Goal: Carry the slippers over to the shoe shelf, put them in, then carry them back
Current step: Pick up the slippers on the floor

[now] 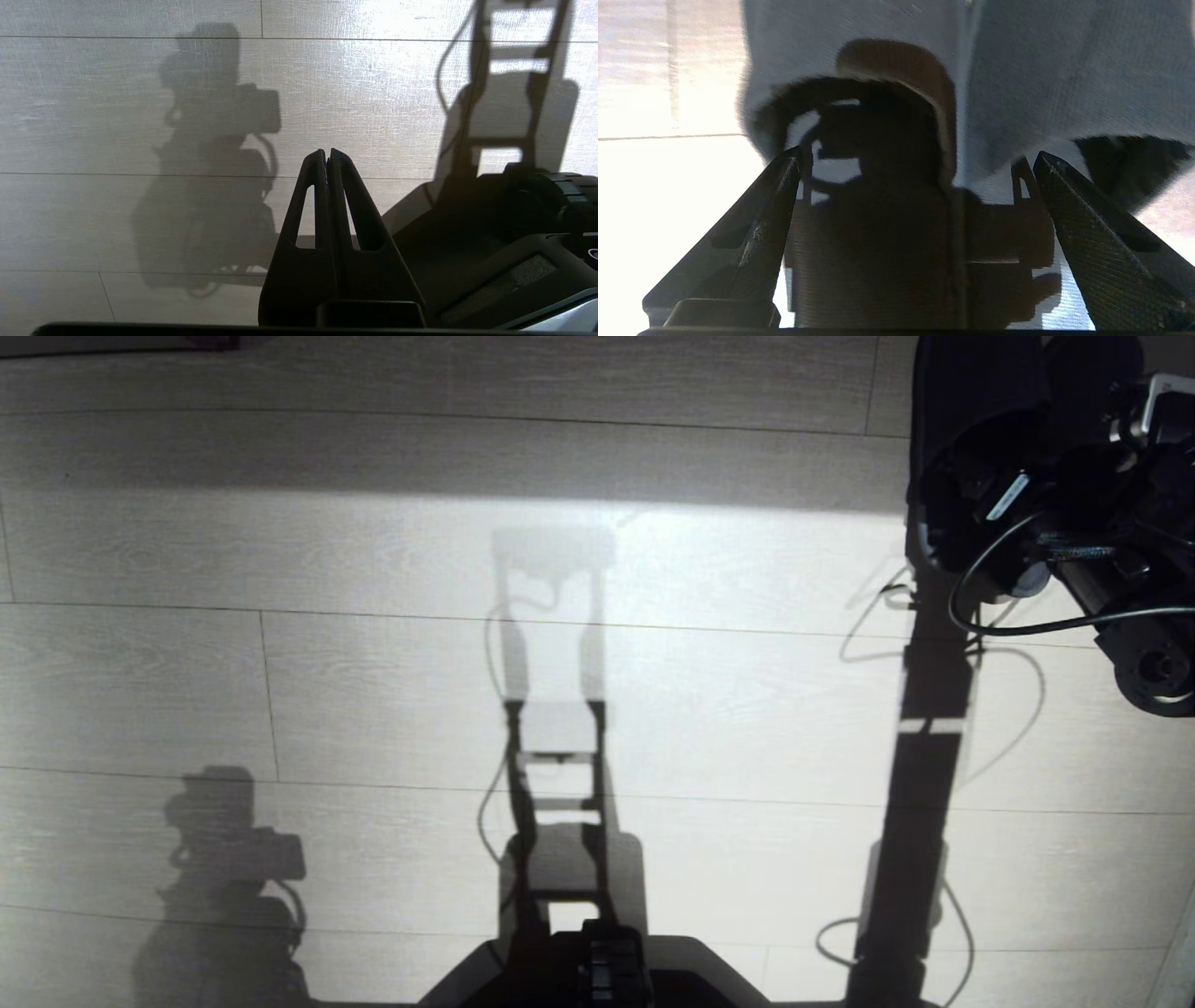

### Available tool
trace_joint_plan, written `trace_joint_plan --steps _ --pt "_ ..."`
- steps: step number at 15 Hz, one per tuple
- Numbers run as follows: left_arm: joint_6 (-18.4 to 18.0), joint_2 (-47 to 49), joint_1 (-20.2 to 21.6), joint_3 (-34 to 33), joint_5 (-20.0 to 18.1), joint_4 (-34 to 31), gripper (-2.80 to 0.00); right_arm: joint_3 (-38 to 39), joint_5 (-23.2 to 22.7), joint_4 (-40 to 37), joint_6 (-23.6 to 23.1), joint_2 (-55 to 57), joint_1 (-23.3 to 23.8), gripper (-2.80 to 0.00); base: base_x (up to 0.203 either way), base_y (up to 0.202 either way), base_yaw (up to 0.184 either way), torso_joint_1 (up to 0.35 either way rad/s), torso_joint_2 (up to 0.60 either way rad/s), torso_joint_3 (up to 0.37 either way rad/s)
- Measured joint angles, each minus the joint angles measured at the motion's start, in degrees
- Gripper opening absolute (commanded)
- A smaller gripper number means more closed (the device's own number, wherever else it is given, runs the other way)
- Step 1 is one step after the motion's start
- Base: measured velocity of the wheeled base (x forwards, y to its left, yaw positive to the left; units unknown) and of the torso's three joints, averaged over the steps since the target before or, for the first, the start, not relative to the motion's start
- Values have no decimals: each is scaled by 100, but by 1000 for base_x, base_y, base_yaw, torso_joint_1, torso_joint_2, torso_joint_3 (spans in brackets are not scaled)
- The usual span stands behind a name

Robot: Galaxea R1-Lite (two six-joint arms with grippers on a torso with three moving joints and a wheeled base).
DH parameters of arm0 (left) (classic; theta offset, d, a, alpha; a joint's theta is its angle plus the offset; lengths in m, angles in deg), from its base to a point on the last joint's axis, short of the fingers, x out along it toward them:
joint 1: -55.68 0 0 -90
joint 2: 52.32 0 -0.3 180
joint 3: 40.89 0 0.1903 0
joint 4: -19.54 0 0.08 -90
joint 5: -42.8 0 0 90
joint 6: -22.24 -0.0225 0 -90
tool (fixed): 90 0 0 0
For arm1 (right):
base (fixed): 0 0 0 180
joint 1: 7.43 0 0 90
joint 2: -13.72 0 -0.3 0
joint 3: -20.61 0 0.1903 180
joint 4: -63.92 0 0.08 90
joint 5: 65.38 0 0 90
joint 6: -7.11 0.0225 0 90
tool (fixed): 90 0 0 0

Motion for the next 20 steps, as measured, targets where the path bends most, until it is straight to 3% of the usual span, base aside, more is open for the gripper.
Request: trace_joint_plan --steps 9,20 --pt "0 0 0 0 2 0 -280 27 -11 -11 -20 51 127 0 0 0 0 0 0 0" --pt "0 0 0 0 2 0 -280 -758 -23 -7 -36 505 127 0 0 0 0 0 0 0"
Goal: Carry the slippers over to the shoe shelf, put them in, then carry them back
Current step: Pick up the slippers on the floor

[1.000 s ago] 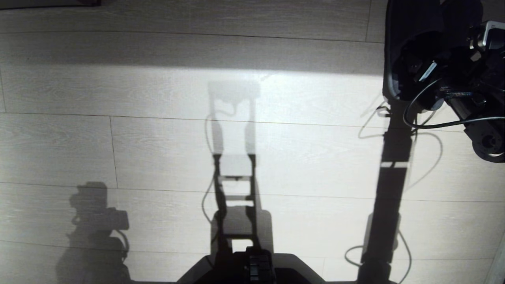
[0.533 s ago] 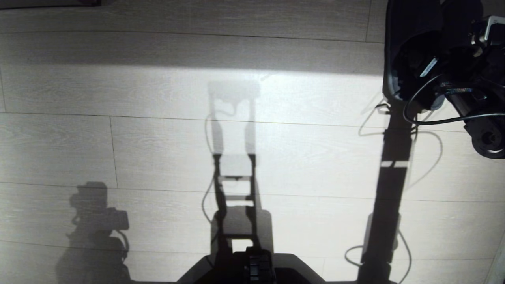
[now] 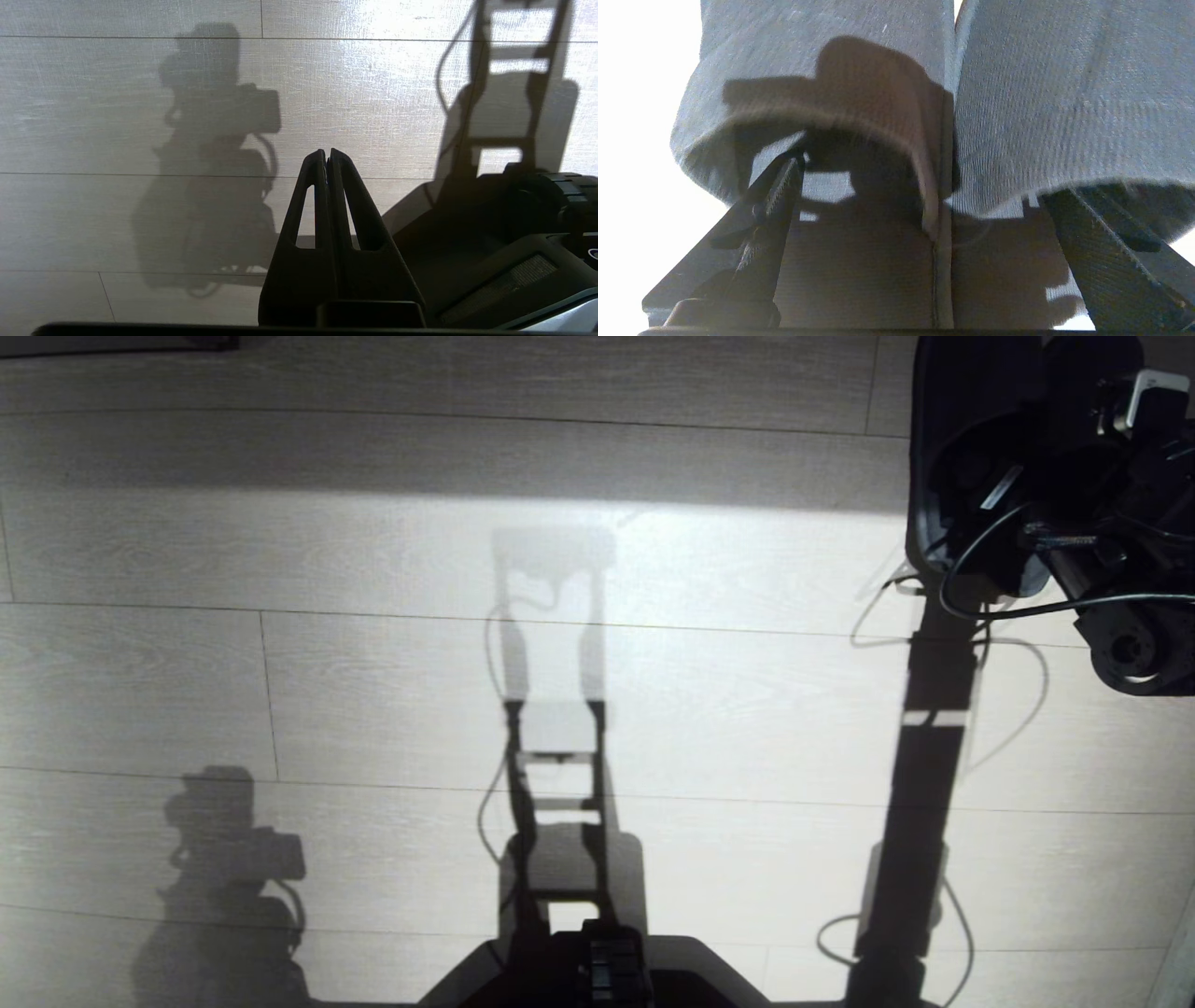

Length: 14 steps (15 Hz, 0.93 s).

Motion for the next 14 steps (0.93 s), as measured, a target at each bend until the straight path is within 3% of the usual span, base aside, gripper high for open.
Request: trace_joint_plan --steps 14 --pt "0 0 0 0 -2 0 -280 -907 -18 0 -23 620 0 0 0 0 0 0 0 0"
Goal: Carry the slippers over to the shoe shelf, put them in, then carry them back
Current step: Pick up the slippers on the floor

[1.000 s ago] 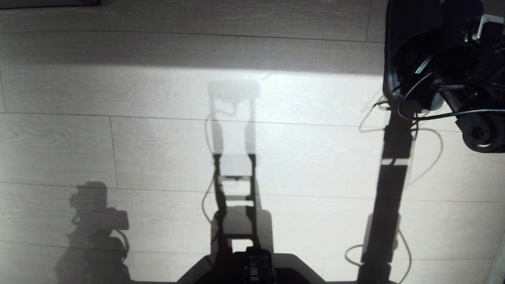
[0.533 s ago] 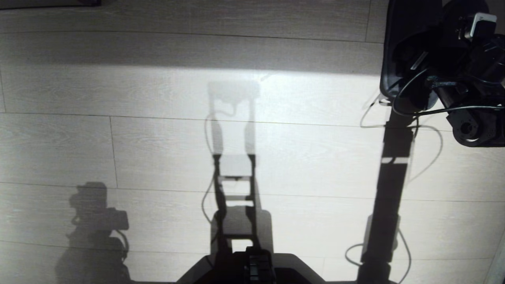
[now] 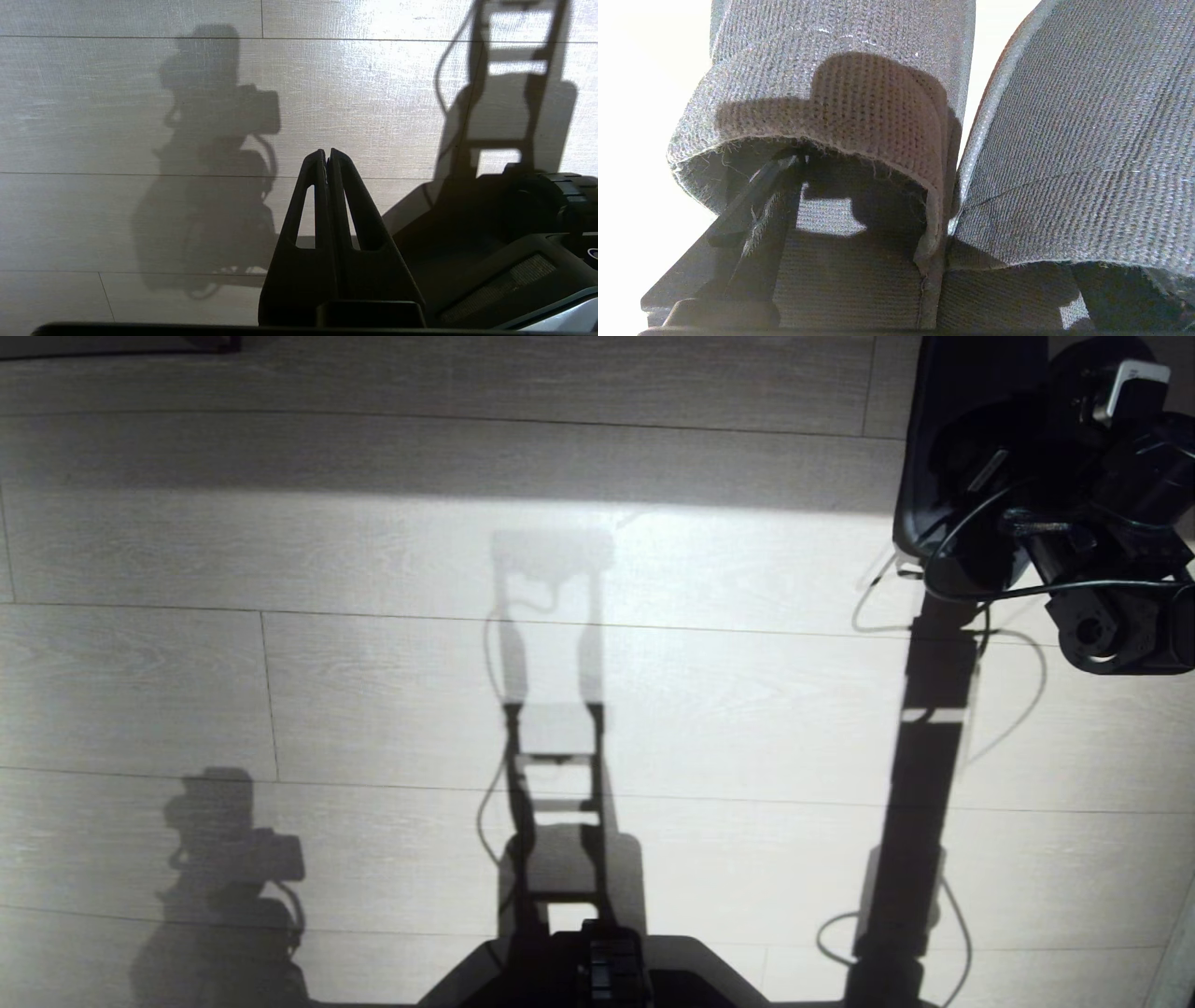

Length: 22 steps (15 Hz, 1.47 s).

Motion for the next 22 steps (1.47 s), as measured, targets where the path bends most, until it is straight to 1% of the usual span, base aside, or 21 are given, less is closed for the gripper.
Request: trace_joint_plan --steps 5,6,22 --pt "1 0 0 0 5 -2 -280 -7 27 -6 0 5 4 0 0 0 0 0 0 0" --pt "0 0 0 0 2 -2 -280 -5 35 -4 -10 0 2 -280 0 0 0 0 0 0" --pt "1 0 0 0 0 0 -280 72 52 -12 6 -90 9 -280 0 0 0 0 0 0"
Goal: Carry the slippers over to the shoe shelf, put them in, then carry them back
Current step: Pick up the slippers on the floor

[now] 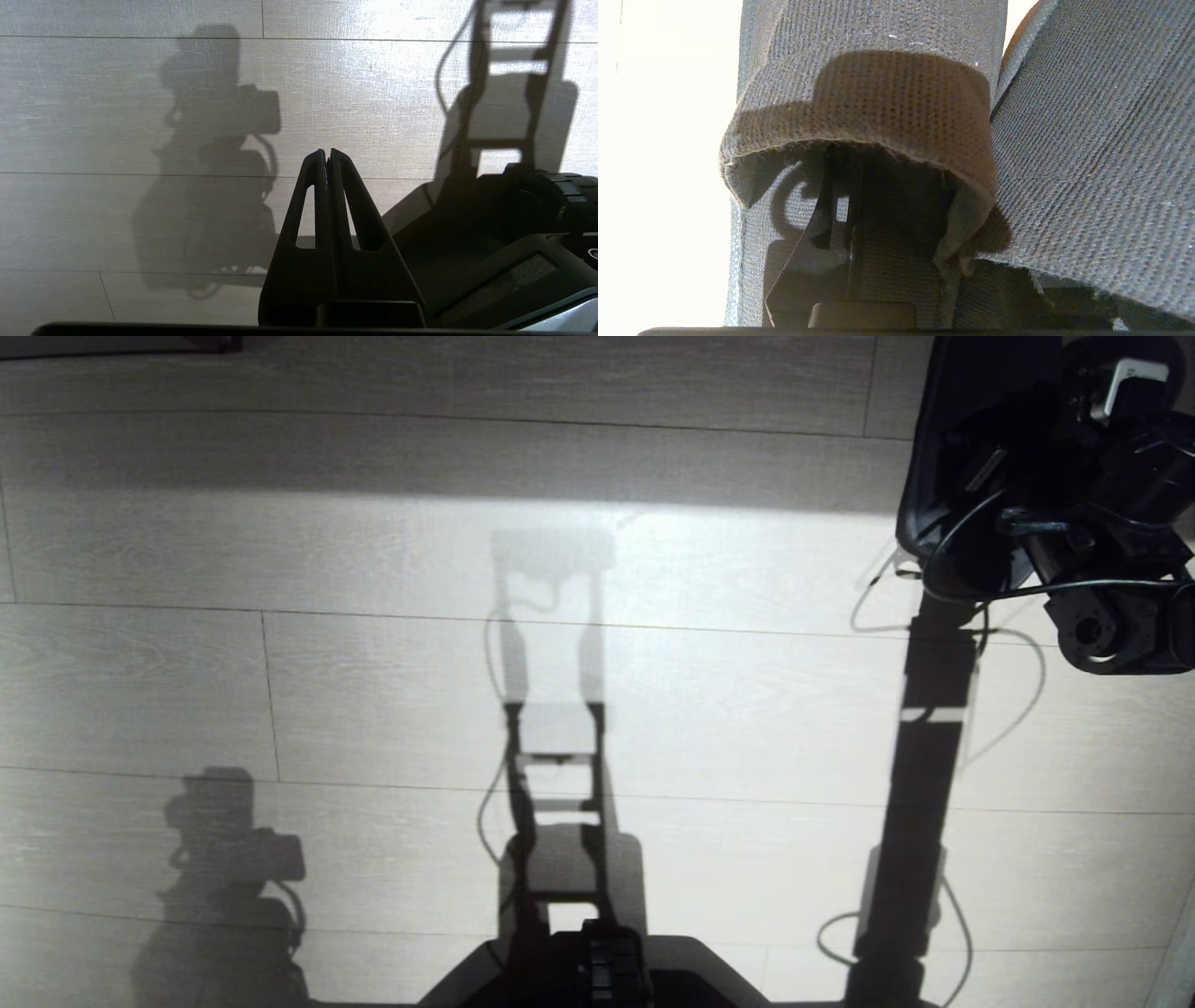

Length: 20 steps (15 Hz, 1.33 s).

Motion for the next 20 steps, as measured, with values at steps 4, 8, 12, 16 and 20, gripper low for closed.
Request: trace_joint_plan --steps 4,8,12,16,20 --pt "-1 0 0 0 2 2 -280 181 12 -38 30 -225 16 -280 0 0 0 0 0 0" --pt "-1 -2 0 0 0 0 -280 661 11 -11 48 -697 0 -280 0 0 0 0 0 0" --pt "0 -2 0 0 0 -2 -280 869 -4 2 42 -1023 0 -280 0 0 0 0 0 0" --pt "0 -2 0 0 0 0 -280 973 -11 -4 36 -1218 0 -280 0 0 0 0 0 0" --pt "-1 -5 0 0 3 -2 -280 1265 -28 -18 25 -1524 -5 -280 0 0 0 0 0 0"
